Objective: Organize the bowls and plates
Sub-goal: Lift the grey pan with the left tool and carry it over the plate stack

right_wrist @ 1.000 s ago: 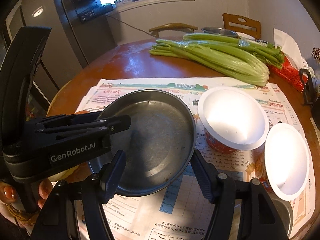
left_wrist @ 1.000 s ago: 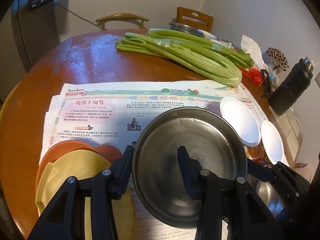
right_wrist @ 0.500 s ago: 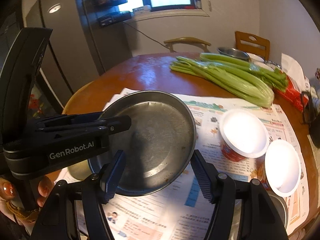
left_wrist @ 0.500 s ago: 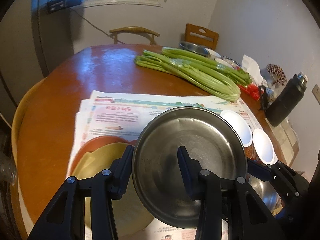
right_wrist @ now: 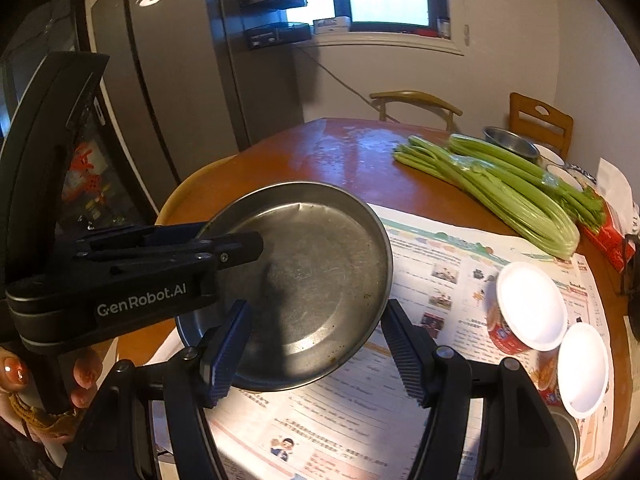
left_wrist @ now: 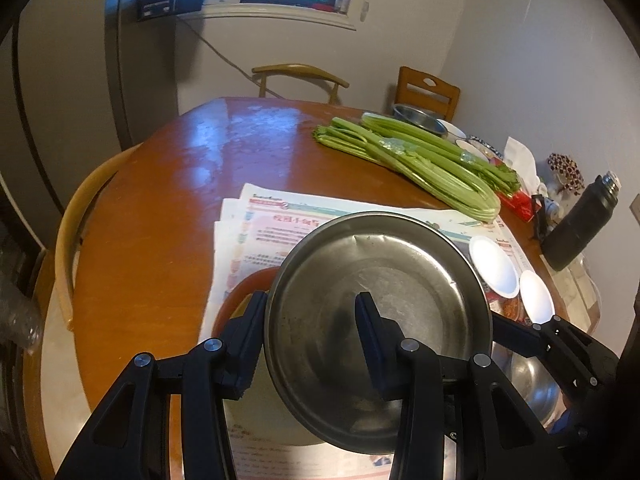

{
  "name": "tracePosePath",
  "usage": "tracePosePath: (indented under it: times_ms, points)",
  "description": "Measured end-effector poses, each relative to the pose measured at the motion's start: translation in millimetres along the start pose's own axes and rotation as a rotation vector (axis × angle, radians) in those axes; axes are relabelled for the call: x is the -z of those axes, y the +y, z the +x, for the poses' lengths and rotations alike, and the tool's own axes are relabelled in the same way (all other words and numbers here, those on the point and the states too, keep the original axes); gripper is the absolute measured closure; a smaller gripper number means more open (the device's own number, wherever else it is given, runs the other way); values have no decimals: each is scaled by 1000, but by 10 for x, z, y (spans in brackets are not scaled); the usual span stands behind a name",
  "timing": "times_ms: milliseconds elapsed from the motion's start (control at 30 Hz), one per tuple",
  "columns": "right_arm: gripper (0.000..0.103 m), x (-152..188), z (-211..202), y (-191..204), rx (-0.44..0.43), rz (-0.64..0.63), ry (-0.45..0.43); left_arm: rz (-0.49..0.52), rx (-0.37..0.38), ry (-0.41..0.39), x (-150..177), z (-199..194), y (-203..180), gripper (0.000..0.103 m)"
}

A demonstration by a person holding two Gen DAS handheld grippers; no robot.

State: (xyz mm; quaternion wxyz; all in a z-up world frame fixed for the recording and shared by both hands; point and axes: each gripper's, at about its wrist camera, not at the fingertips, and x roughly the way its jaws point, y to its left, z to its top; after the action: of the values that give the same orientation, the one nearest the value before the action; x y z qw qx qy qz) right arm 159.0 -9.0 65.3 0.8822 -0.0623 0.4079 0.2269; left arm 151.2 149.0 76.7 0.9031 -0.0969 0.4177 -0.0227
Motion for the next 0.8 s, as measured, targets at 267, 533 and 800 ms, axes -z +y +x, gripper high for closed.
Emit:
tracePosePath:
  times_ms: [267, 533, 800]
  points:
    - [36, 66, 179, 117, -4, -29, 51, -26, -4, 35, 140, 162, 194, 58]
    - [36, 132, 322, 143, -2, -40, 87, -42, 2, 84, 266, 404, 274, 58]
    - [36, 201, 449, 145, -9, -38, 123, -32, -27, 104, 322, 552, 283, 58]
